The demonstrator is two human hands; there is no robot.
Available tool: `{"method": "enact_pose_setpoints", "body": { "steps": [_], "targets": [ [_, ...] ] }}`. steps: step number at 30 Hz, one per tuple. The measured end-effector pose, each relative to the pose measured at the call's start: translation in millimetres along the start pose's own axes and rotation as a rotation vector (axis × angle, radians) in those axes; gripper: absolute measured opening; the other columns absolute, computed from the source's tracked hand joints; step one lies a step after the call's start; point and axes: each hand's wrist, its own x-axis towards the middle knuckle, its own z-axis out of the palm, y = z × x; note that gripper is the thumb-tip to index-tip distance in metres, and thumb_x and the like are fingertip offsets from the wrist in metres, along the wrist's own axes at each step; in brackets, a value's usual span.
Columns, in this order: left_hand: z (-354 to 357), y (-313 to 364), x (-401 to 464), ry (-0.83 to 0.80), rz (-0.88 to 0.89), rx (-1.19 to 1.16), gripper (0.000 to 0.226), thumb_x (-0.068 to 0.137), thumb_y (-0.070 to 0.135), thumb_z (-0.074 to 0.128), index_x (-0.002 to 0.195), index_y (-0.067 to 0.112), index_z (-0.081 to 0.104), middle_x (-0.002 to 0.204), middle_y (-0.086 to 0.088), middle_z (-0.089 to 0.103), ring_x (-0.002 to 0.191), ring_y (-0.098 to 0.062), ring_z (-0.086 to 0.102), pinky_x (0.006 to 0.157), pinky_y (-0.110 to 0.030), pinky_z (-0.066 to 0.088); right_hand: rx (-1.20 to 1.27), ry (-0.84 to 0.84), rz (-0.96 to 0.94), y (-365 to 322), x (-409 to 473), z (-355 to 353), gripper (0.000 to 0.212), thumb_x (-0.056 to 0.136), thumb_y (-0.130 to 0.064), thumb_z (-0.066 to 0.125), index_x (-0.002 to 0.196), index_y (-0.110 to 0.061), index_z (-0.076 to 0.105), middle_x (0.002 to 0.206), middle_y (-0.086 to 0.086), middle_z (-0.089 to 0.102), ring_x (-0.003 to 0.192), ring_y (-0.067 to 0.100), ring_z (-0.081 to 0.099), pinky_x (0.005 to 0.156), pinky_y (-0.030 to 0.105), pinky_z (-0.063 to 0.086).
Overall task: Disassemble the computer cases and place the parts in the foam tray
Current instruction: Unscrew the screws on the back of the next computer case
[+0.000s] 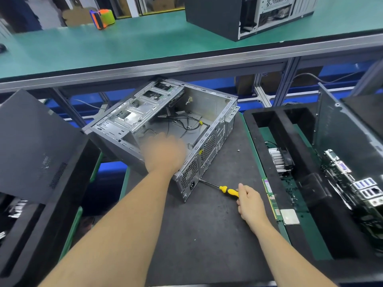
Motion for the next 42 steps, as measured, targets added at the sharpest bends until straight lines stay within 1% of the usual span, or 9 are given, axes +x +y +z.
{"method": "enact_pose_setpoints", "body": {
  "steps": [4, 16, 19, 25, 31, 34, 36, 39, 42],
  "targets": [
    [-0.3, 1.1, -0.7, 0.002, 0.002, 0.016, 0.054, 0.101, 0.044, 0.022, 0.122, 0.02, 0.065, 0.137, -0.005, 0.053, 0.125, -0.033, 0.043, 0.107, -0.052, 0.029, -0.141, 0.065, -0.141, 5.7, -5.0, 2.2, 0.046, 0.105, -0.036, 0.037, 0.078, 0.0, 0.041, 0.065, 0.009, 0.044, 0.059, 0.022, 0.038, 0.057, 0.034, 0.03],
    [-3.2, 3.8, -2.4, -0.015, -0.002, 0.048, 0.054, 0.102, 0.043, 0.022, 0.123, 0.018, 0.064, 0.136, -0.006, 0.053, 0.123, -0.034, 0.044, 0.105, -0.052, 0.031, -0.325, 0.071, -0.361, 4.9, -18.6, -1.2, 0.034, 0.106, -0.025, 0.042, 0.074, -0.012, 0.036, 0.055, 0.0, 0.032, 0.053, 0.02, 0.027, 0.051, 0.035, 0.018],
    [-4.2, 4.1, -1.7, -0.022, 0.0, 0.037, 0.054, 0.101, 0.043, 0.022, 0.123, 0.018, 0.064, 0.135, -0.006, 0.053, 0.123, -0.034, 0.044, 0.104, -0.052, 0.031, -0.279, 0.048, -0.212, -4.3, -8.8, -6.4, 0.038, 0.105, -0.031, 0.04, 0.076, -0.007, 0.036, 0.062, 0.004, 0.037, 0.058, 0.02, 0.03, 0.053, 0.036, 0.021],
    [-4.2, 2.2, -1.1, -0.017, 0.002, 0.025, 0.053, 0.101, 0.042, 0.022, 0.124, 0.018, 0.064, 0.136, -0.006, 0.053, 0.124, -0.034, 0.044, 0.105, -0.053, 0.031, 0.363, -0.065, 0.295, -17.0, 1.5, -7.8, 0.028, 0.099, -0.022, 0.059, 0.076, -0.013, 0.046, 0.066, 0.008, 0.04, 0.044, 0.015, 0.035, 0.041, 0.018, 0.021],
    [-1.9, 1.6, -0.2, -0.027, 0.0, 0.039, 0.056, 0.1, 0.045, 0.021, 0.126, 0.019, 0.064, 0.137, -0.007, 0.053, 0.126, -0.034, 0.043, 0.105, -0.054, 0.031, 0.437, -0.007, 0.591, -38.8, 11.4, 1.4, 0.01, 0.091, -0.015, 0.045, 0.082, -0.012, 0.049, 0.061, 0.006, 0.039, 0.042, 0.014, 0.024, 0.037, 0.015, 0.021],
    [0.2, 0.8, 1.8, -0.071, -0.012, 0.046, 0.061, 0.101, 0.051, 0.017, 0.135, 0.023, 0.059, 0.15, -0.006, 0.044, 0.144, -0.04, 0.029, 0.116, -0.06, 0.021, 0.294, 0.146, 0.519, -31.0, 11.8, 15.5, 0.025, 0.095, -0.026, 0.043, 0.079, -0.008, 0.049, 0.063, 0.011, 0.048, 0.049, 0.023, 0.041, 0.046, 0.027, 0.039],
    [1.0, 1.0, 2.9, -0.103, -0.022, 0.05, 0.067, 0.102, 0.058, 0.012, 0.141, 0.025, 0.055, 0.157, -0.005, 0.038, 0.15, -0.044, 0.019, 0.12, -0.064, 0.012, 0.138, 0.274, 0.403, -21.9, 10.4, 24.3, 0.039, 0.099, -0.031, 0.041, 0.073, -0.005, 0.053, 0.075, 0.017, 0.061, 0.072, 0.036, 0.06, 0.069, 0.043, 0.055],
    [2.5, 2.0, 2.5, -0.102, -0.005, 0.096, 0.069, 0.101, 0.062, 0.011, 0.139, 0.024, 0.054, 0.151, -0.005, 0.041, 0.137, -0.042, 0.034, 0.113, -0.064, 0.023, -0.019, 0.351, 0.245, -16.8, 4.0, 28.6, 0.049, 0.104, -0.03, 0.038, 0.071, -0.001, 0.061, 0.069, 0.012, 0.057, 0.089, 0.043, 0.061, 0.084, 0.051, 0.054],
    [2.1, 3.0, 2.2, -0.1, -0.004, 0.097, 0.064, 0.101, 0.059, 0.014, 0.135, 0.024, 0.055, 0.145, -0.005, 0.044, 0.13, -0.041, 0.038, 0.108, -0.06, 0.028, -0.099, 0.362, 0.151, -15.9, 3.0, 26.5, 0.051, 0.106, -0.024, 0.037, 0.081, 0.008, 0.068, 0.069, 0.014, 0.056, 0.09, 0.044, 0.058, 0.081, 0.041, 0.046]
  ]
}}
